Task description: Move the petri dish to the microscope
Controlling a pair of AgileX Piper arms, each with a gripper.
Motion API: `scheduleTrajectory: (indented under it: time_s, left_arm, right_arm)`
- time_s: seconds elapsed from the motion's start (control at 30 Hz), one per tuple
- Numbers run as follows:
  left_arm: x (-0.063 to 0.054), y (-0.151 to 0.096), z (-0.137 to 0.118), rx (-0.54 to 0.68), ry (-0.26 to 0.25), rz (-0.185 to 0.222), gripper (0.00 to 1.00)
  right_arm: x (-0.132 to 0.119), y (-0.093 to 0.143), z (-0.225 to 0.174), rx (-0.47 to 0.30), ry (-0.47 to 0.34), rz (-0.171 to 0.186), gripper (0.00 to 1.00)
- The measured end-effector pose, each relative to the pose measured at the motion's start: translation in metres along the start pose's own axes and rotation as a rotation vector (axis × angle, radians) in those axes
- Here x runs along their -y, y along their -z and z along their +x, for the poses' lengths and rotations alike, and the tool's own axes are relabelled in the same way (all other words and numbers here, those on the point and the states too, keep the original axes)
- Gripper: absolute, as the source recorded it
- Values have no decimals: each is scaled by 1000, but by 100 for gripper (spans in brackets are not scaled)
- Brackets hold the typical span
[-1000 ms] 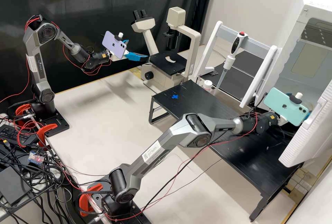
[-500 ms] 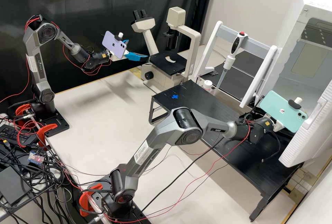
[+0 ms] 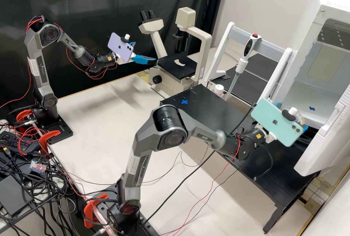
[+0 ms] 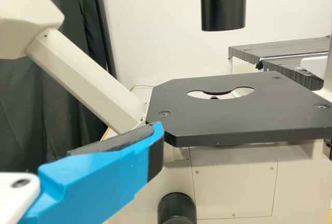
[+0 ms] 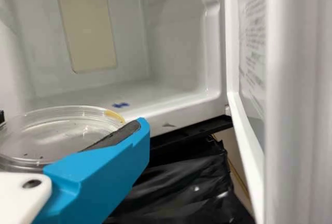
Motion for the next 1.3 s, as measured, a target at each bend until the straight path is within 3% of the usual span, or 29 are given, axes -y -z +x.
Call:
scheduleTrajectory:
  time_s: [0.23,0.33,0.6,0.7,1.0,1.3]
  left_arm:
    - [0,0,0,0,0,0,100]
    - [0,0,0,0,0,0,100]
    - [0,0,0,0,0,0,100]
    - [0,0,0,0,0,0,100]
    - [0,0,0,0,0,0,100]
    - [0,0,0,0,0,0,100]
  right_arm:
    - [14,38,-57,-157,-20,2,0]
    - [27,55,-74,-208,-3,-15,0]
    - [86,104,-106,-382,162,-105,0]
    - [103,118,-113,-429,206,-123,0]
    - [162,155,-128,-490,348,-174,0]
    - [211,186,-124,-490,427,-211,0]
